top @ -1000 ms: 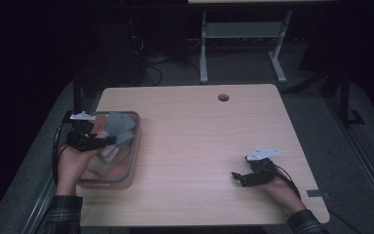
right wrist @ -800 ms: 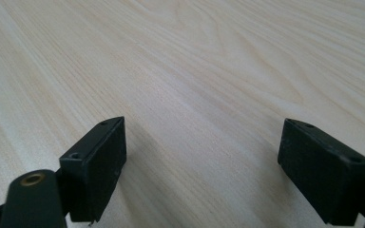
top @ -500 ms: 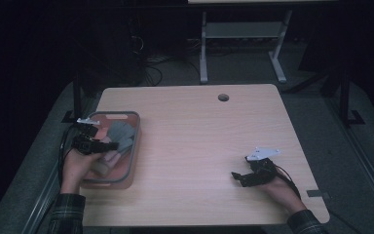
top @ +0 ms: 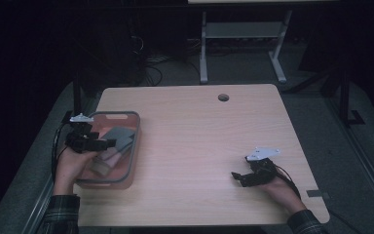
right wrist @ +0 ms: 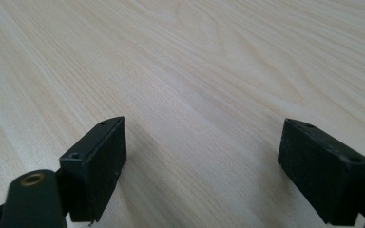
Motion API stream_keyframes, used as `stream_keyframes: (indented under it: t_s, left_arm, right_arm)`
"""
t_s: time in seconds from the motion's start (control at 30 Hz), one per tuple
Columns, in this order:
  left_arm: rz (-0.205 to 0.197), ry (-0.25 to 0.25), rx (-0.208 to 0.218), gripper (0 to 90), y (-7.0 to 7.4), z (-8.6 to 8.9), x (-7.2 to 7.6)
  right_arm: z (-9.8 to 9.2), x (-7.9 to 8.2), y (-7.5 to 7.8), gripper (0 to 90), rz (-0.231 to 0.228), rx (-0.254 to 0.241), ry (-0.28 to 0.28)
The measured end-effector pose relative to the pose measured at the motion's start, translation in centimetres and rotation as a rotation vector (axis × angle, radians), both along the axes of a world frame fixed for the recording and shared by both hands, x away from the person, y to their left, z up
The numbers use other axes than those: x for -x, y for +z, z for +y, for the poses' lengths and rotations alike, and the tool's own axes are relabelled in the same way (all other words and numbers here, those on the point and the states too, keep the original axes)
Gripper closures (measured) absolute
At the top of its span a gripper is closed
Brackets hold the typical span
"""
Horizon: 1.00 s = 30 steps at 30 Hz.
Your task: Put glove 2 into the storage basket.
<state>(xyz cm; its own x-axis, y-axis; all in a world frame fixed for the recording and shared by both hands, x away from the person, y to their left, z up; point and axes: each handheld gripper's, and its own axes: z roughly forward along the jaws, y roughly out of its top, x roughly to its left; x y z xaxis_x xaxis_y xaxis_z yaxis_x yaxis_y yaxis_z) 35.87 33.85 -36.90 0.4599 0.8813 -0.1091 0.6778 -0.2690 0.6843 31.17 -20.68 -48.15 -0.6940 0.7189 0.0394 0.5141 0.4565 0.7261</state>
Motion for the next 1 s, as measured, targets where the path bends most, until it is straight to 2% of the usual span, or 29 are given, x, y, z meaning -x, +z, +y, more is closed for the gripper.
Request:
stream_keyframes:
  t_s: [0.27, 0.37, 0.53, 0.8, 1.0]
  left_arm:
    - [-0.032, -0.046, 0.019, 17.0, 1.1, -1.0, 0.3]
    - [-0.038, -0.07, 0.041, 17.0, 1.3, -1.8, 0.3]
    - [-0.035, -0.128, 0.054, 17.0, 1.4, -3.7, 0.1]
    - [-0.021, -0.204, 0.1, 17.1, 0.9, -6.8, 0.2]
    - [-0.021, -0.257, 0.101, 17.1, 0.6, -8.8, 0.6]
  right_arm:
    - [0.0, 0.0, 0.0, 16.3, 0.0, 0.0, 0.001]
    - [0.0, 0.0, 0.0, 16.3, -0.001, -0.001, 0.011]
    - [0.0, -0.1, 0.0, 16.3, -0.002, -0.001, 0.012]
    - [0.0, 0.0, 0.0, 16.3, -0.003, -0.002, 0.014]
    - [0.0, -0.1, 0.0, 16.2, -0.003, -0.002, 0.014]
